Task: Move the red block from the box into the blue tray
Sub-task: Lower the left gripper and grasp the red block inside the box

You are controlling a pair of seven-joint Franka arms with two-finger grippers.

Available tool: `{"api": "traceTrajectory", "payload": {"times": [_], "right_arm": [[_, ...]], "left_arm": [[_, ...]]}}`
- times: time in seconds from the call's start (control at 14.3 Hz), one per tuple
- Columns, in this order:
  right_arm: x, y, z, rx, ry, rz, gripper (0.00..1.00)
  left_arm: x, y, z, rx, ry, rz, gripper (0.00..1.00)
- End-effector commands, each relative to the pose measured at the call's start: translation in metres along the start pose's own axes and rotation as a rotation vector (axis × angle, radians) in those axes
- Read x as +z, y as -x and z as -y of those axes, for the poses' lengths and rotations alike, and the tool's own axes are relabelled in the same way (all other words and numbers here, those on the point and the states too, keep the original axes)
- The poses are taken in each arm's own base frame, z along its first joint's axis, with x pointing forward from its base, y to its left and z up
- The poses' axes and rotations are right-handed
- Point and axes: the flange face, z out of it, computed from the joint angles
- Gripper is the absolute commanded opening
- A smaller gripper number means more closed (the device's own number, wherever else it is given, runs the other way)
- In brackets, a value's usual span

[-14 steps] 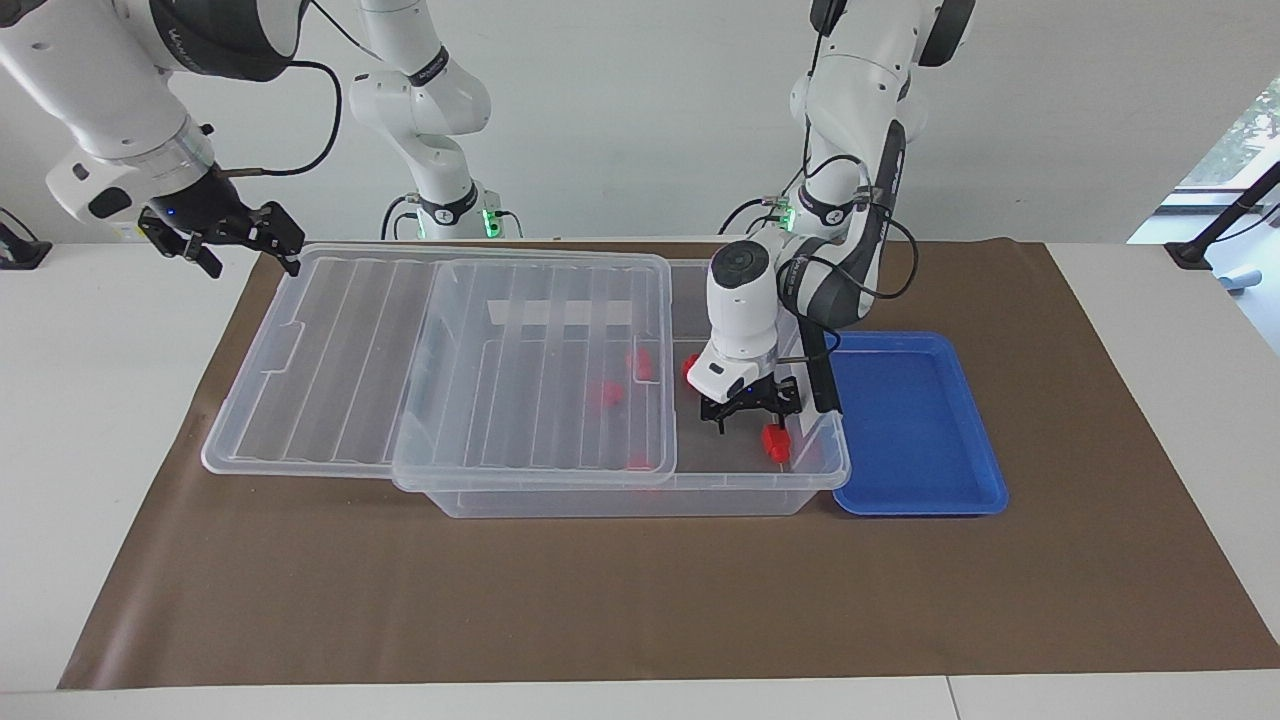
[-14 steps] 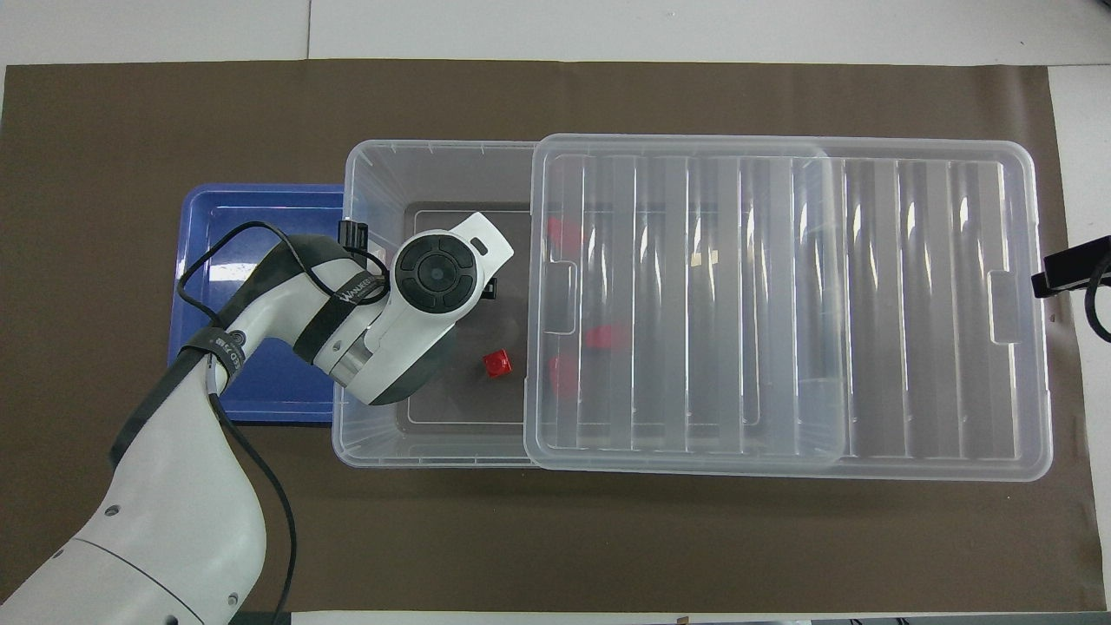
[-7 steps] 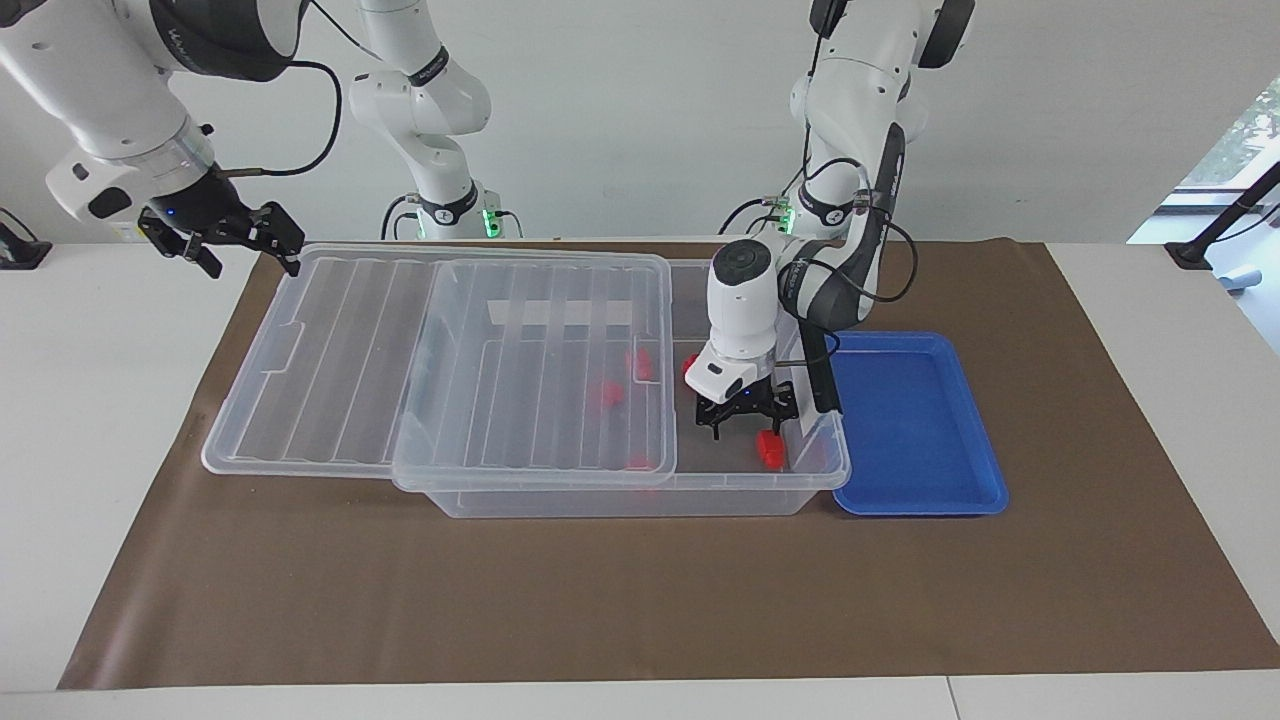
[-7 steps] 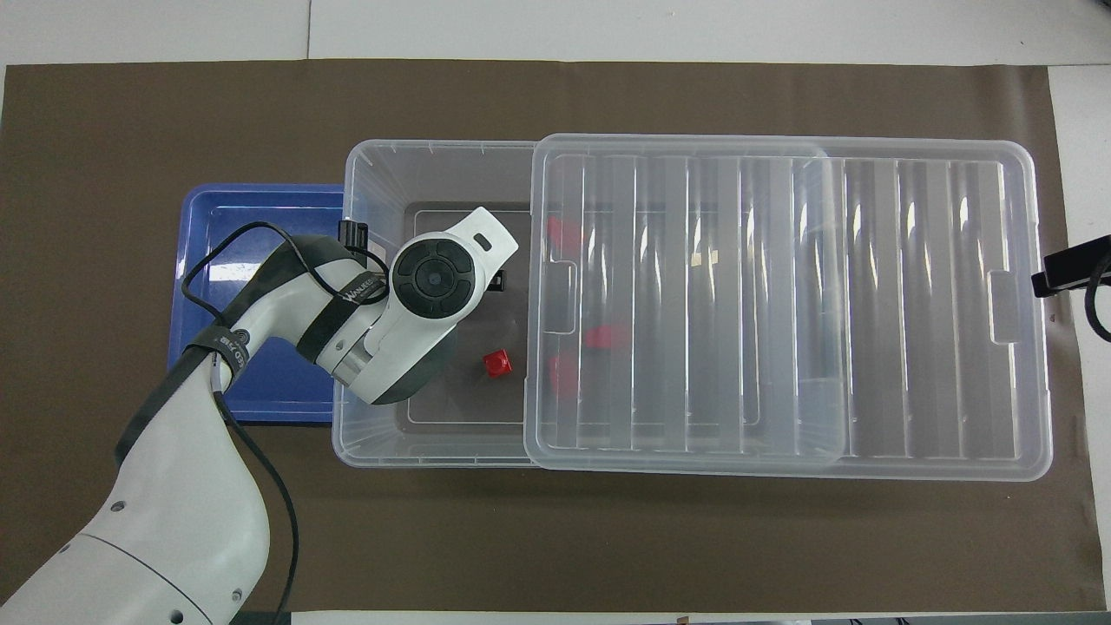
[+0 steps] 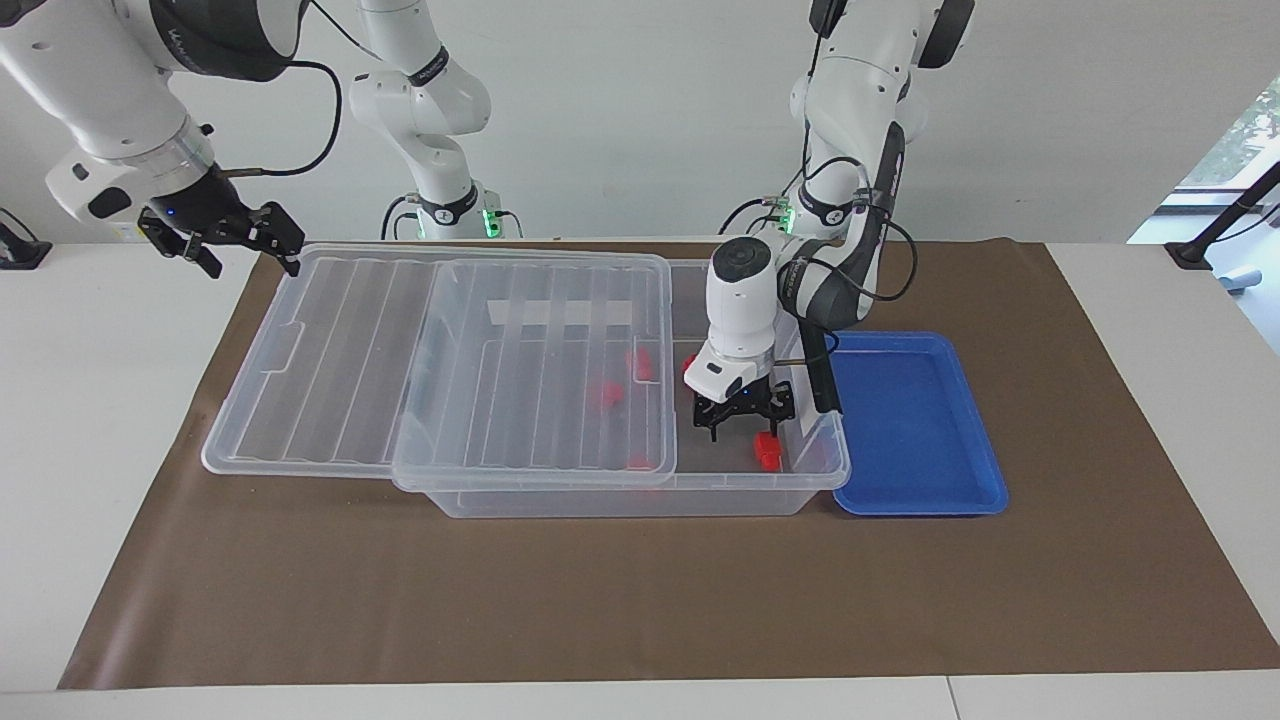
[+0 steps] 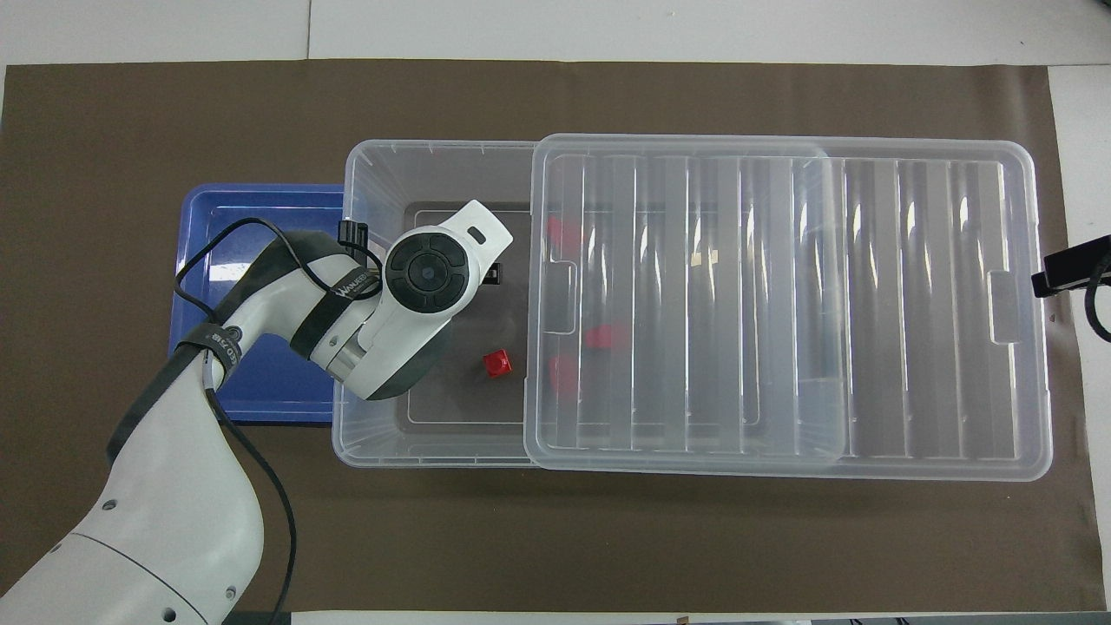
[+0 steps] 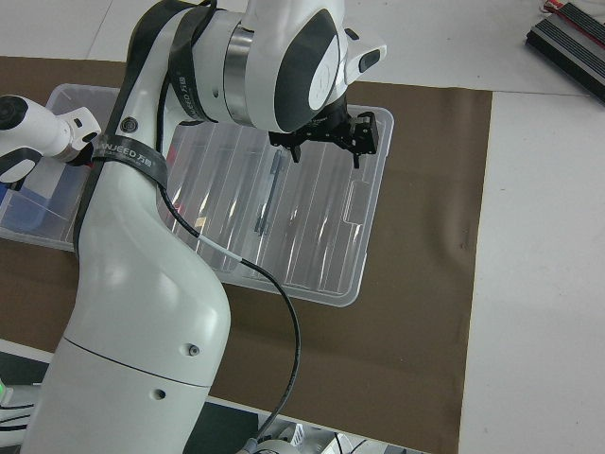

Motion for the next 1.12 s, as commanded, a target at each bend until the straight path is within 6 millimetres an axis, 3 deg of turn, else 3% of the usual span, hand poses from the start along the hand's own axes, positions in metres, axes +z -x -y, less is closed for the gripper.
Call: {"api": "traceTrajectory", "payload": {"times": [0.0, 0.84, 0.91, 0.98, 1.05], "right_arm": [[-0.001, 0.004, -0.001, 0.013, 0.011, -0.013, 1.0], [-0.002, 0.004, 0.0, 0.012, 0.009, -0.013, 1.0], [-0.002, 0.004, -0.001, 0.012, 0.011, -0.013, 1.0], [-0.002, 0.004, 0.0, 0.012, 0.009, -0.013, 1.0], [-0.002, 0.004, -0.001, 0.013, 0.009, -0.013, 1.0]], "left_arm": [[-0.001, -0.006, 0.01, -0.02, -0.008, -0.017, 1.0], [0.016, 0.006, 0.007, -0.006, -0.002, -0.003, 0.98], [0.017, 0.006, 0.007, -0.006, -0.002, -0.001, 0.92], [0.016, 0.005, 0.007, -0.008, -0.002, -0.003, 0.69], [0.015, 0.006, 0.005, -0.007, -0.001, -0.003, 0.36]]}}
